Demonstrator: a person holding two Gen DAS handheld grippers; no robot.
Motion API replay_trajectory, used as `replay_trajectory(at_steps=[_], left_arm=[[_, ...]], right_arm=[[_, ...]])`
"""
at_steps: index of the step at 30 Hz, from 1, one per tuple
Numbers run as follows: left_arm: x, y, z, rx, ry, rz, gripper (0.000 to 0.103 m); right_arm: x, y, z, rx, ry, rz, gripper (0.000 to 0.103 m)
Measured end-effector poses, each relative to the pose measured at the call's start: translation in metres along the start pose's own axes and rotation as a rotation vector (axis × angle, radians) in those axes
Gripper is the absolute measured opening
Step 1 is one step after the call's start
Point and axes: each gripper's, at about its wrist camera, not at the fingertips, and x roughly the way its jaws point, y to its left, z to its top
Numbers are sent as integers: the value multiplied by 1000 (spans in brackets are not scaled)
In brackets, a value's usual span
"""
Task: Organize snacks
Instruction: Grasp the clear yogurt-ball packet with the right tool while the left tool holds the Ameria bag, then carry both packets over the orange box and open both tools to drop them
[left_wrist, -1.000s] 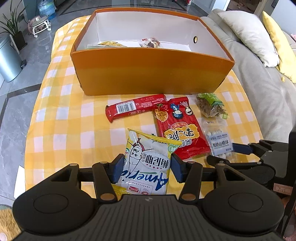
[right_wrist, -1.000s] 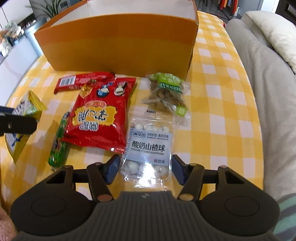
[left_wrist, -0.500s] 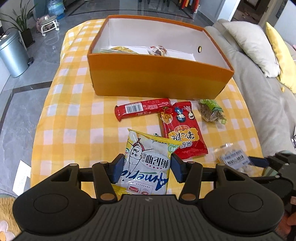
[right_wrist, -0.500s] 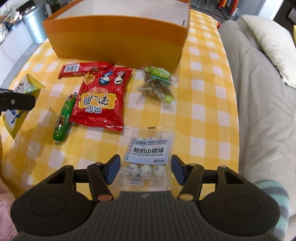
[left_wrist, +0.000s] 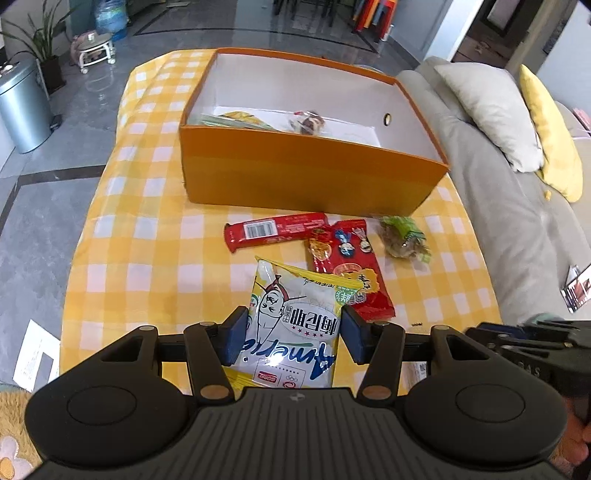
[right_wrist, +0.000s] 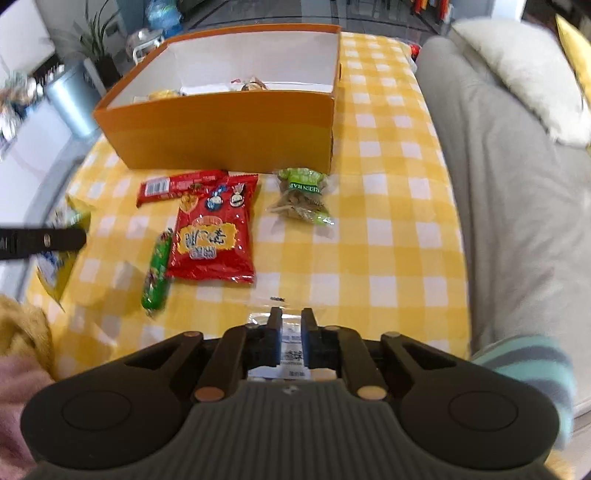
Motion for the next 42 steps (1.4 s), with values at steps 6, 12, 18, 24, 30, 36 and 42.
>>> replay_trajectory(at_steps=[6, 12, 18, 24, 30, 36, 42], left_arm=[[1, 0, -7, -9, 7, -9, 61], [0, 6, -9, -36, 5, -13, 61], [-1, 17, -9, -66, 2, -5, 61], [2, 24, -8, -85, 10, -5, 61], [-2, 22, 0, -70, -4, -6, 61], [-16, 13, 30, -30, -56, -22, 61], [-26, -2, 76, 26, -121, -56, 61]], right_arm=[[27, -24, -9, 135, 51, 32, 64], [56, -9, -12, 95, 146, 40, 82], [78, 9, -11, 26, 201, -32, 70], [86, 11, -11, 12, 214, -52, 59], [74, 8, -8, 14, 189, -42, 54], [27, 6, 23, 27, 48, -11, 54], [-18, 13, 79, -1, -122, 29, 54]])
